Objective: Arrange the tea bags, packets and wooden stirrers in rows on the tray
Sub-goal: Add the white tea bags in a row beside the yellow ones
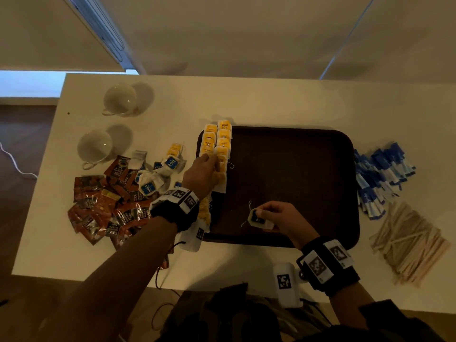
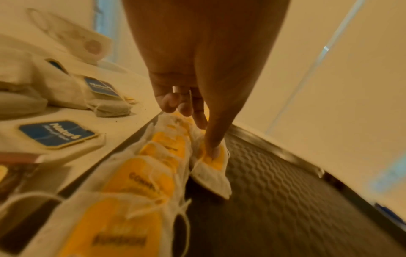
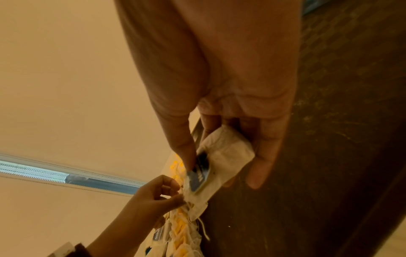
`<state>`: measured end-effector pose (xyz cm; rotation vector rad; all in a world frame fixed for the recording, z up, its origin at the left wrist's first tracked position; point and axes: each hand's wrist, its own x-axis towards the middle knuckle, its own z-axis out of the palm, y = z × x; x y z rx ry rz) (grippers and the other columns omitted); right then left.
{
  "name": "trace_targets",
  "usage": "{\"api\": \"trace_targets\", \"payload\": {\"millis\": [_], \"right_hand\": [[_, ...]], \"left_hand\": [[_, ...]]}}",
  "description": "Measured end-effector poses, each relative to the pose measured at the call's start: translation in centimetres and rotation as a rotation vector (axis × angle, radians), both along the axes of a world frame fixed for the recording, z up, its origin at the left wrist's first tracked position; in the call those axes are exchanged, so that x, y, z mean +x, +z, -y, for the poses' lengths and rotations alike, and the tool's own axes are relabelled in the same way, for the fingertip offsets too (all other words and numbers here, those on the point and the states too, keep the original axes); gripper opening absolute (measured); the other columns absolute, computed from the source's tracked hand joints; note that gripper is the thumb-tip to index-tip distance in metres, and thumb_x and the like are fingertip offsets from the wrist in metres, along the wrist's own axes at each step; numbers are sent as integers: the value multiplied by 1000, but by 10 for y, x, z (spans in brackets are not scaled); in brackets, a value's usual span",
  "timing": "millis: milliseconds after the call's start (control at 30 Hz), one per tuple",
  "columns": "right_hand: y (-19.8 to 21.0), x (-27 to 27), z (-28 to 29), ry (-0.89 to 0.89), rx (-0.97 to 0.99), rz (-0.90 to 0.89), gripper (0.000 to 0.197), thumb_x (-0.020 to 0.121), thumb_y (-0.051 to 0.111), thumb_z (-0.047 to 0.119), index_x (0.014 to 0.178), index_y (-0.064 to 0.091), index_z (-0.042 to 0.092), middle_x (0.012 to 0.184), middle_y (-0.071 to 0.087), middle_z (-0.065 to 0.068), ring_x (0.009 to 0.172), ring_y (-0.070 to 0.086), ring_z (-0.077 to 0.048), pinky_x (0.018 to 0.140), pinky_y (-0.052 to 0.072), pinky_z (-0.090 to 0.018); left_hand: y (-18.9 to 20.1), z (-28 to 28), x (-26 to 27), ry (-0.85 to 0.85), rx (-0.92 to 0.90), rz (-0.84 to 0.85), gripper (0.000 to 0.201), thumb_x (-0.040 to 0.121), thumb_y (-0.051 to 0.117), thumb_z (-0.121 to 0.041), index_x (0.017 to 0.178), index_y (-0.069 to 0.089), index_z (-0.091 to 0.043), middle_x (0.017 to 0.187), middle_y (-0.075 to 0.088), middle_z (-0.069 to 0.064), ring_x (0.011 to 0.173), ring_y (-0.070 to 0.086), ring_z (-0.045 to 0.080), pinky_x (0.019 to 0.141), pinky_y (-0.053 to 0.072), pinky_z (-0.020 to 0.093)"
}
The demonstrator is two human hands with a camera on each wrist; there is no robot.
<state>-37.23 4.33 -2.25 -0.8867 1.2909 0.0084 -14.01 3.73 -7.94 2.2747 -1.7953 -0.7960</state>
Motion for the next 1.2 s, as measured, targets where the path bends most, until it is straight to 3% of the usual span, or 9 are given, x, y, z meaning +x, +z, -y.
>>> {"api": "trace_targets", "payload": {"millis": [133,233,333,433,633,867,1000,1133,1200], "right_hand": [[-1,-1,0,-15,5,7,7,92,56,13,88,62,15,95,63,-1,85,61,-12,71,52,-23],[-4,-2,-1,-19,6,-2,6,92,56,13,91,62,15,101,63,-5,89,61,-15,75,52,-27],[-6,-2,-2,-39,23,-10,4,92,56,13,91,60,15,102,62,-5,89,60,-16,77,52,-28],[-5,-1,-3,-71,26,-9,3,91,57,12,89,59,13,101,62,-7,92,61,-19,82,51,-32],[-5,1,-5,-112,31,3,2,91,57,11,90,59,11,99,62,-8,86,61,-16,69,51,-25],[-3,10,-5,-109,29,-7,4,91,56,12,93,59,12,99,61,-5,89,61,-16,71,52,-25],[-2,12,-6,-105,33,-7,4,92,56,12,94,59,12,99,61,-5,87,61,-15,71,52,-25],[0,14,-4,-109,41,4,4,92,54,11,92,57,14,96,59,-2,85,59,-14,72,52,-26],[0,15,-5,-104,36,2,4,92,54,12,91,57,14,96,59,-1,86,59,-13,72,52,-26]], "left_hand": [[4,8,38,230,-83,-97,12,85,61,-16,96,57,-13,98,55,8,89,52,22,72,40,31],[5,19,85,378,8,-65,16,86,59,-13,102,59,-16,106,58,13,98,56,31,78,47,35],[6,31,113,335,288,8,33,88,56,-18,121,55,-19,120,54,19,106,54,38,89,48,41],[11,43,120,287,377,-15,41,86,61,-18,126,49,-20,121,52,21,105,54,39,83,48,39],[17,56,116,241,478,-36,52,84,67,-13,128,40,-14,120,55,20,104,54,33,76,40,33],[9,53,108,302,335,-51,36,85,63,-3,117,48,-6,114,59,19,85,55,27,69,41,31],[10,51,114,283,300,-18,30,81,69,-12,108,59,-3,117,59,18,105,55,31,76,39,30],[29,42,116,333,11,-26,19,89,60,-17,97,64,0,105,65,18,98,58,31,73,34,25],[40,29,107,336,-90,-162,13,87,62,-14,91,66,-2,94,68,16,87,61,26,72,39,26]]}}
